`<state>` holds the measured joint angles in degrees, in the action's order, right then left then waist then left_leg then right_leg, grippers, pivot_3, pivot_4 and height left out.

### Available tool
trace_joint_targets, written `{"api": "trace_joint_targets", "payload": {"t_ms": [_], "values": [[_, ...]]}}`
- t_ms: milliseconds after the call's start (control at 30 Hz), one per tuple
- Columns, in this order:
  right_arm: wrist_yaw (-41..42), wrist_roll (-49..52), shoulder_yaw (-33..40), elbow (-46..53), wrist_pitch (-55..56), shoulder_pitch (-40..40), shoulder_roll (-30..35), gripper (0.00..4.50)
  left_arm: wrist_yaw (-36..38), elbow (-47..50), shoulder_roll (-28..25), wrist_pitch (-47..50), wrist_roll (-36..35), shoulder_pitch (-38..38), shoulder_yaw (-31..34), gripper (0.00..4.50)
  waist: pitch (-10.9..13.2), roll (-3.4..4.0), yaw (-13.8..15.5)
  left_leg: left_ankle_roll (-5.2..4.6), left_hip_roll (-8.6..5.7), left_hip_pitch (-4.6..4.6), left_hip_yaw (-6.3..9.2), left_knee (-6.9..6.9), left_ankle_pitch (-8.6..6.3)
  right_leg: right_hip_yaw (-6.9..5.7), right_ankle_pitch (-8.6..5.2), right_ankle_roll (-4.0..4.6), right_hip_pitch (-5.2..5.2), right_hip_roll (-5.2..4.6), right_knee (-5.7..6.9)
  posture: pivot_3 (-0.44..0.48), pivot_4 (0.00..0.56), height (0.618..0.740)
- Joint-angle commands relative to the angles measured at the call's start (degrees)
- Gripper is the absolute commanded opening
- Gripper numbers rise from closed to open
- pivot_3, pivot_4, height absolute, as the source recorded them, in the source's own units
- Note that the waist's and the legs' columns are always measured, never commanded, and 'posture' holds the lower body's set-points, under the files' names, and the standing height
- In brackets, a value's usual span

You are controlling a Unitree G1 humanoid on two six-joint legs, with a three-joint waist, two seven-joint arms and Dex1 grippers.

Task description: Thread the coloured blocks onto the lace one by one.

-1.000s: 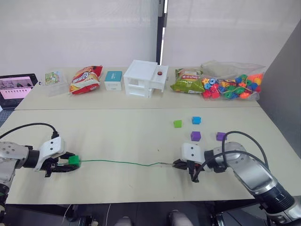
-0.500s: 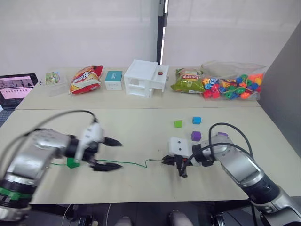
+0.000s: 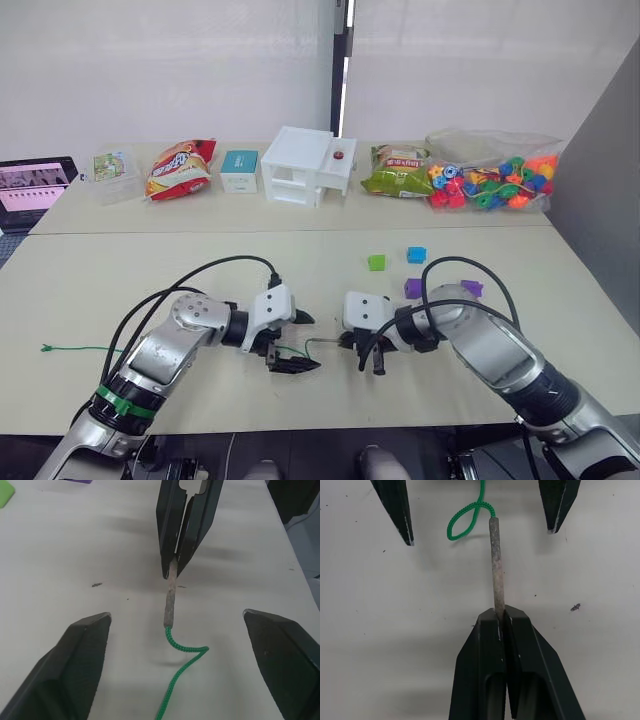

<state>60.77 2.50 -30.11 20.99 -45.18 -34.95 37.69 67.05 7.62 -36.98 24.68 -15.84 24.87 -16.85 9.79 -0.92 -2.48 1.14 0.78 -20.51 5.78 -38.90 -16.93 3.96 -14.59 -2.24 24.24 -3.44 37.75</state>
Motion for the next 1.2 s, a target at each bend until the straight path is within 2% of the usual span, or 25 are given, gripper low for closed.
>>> {"api": "trace_joint_targets", "payload": {"t_ms": [33,333,667,867,967,1033,1100,1200], "values": [[-0.5,0.4,0.5,2.7,-0.8,-0.2,0.2,0.00,0.1,0.3,0.7,-0.6,-0.6,0.6,0.7,2.99,0.0,0.00,0.0,0.00,0.00,0.00,0.00,-0.01,0.00,0.00,0.00,0.00,0.00,0.00,0.00,0.000,0.150,0.740],[-1.1,0.9,0.2,3.6,-1.8,0.0,0.3,0.00,-0.6,-0.5,2.0,-0.6,-0.4,0.4,1.0,0.03,0.0,0.00,0.0,0.00,0.00,0.00,0.01,0.00,0.00,0.00,0.00,0.00,0.00,0.00,0.00,0.000,0.150,0.740],[-2.4,1.6,0.9,4.0,-0.9,1.5,0.0,0.00,-0.1,0.9,2.2,1.2,-1.6,0.9,1.4,0.03,0.0,0.00,0.0,0.00,0.00,0.00,0.01,0.00,0.00,-0.01,0.00,0.00,0.00,-0.01,0.00,0.000,0.150,0.740],[-10.5,6.3,13.7,14.1,-8.4,11.9,-2.7,1.99,0.6,1.3,1.8,1.6,-1.5,1.0,1.4,0.00,0.0,-0.01,0.4,0.00,-0.02,-0.08,0.07,0.00,0.00,-0.03,0.00,0.00,0.00,-0.01,-0.02,0.000,0.150,0.740],[-16.2,8.5,23.5,21.5,-13.8,21.1,-5.8,2.99,0.9,1.4,1.4,1.6,-1.6,0.9,1.5,0.00,0.0,-0.02,0.8,0.00,-0.03,-0.11,0.09,-0.02,0.00,-0.04,0.00,0.00,-0.01,-0.03,-0.06,0.000,0.150,0.740],[-20.7,9.4,31.6,27.3,-16.2,30.1,-10.0,3.72,1.0,1.5,1.2,1.7,-1.7,0.7,1.6,0.00,0.0,-0.02,1.2,0.00,-0.03,-0.12,0.08,0.00,0.00,-0.03,0.00,0.00,0.01,-0.02,-0.06,0.000,0.150,0.740],[-23.8,10.1,36.4,30.6,-16.2,35.4,-13.4,4.43,1.2,1.5,1.0,1.7,-1.8,0.6,1.8,0.00,0.0,-0.01,1.4,0.00,-0.03,-0.11,0.09,0.01,0.00,-0.04,0.00,0.00,0.01,-0.01,-0.05,0.000,0.150,0.740],[-31.3,7.8,46.4,30.9,-12.4,43.2,-19.8,4.47,1.3,1.6,1.0,1.7,-1.9,0.6,1.9,0.00,0.0,-0.01,1.3,0.00,-0.03,-0.06,0.00,-0.01,0.00,0.02,-0.01,-0.01,-0.05,-0.01,-0.10,0.000,0.150,0.740]]}}
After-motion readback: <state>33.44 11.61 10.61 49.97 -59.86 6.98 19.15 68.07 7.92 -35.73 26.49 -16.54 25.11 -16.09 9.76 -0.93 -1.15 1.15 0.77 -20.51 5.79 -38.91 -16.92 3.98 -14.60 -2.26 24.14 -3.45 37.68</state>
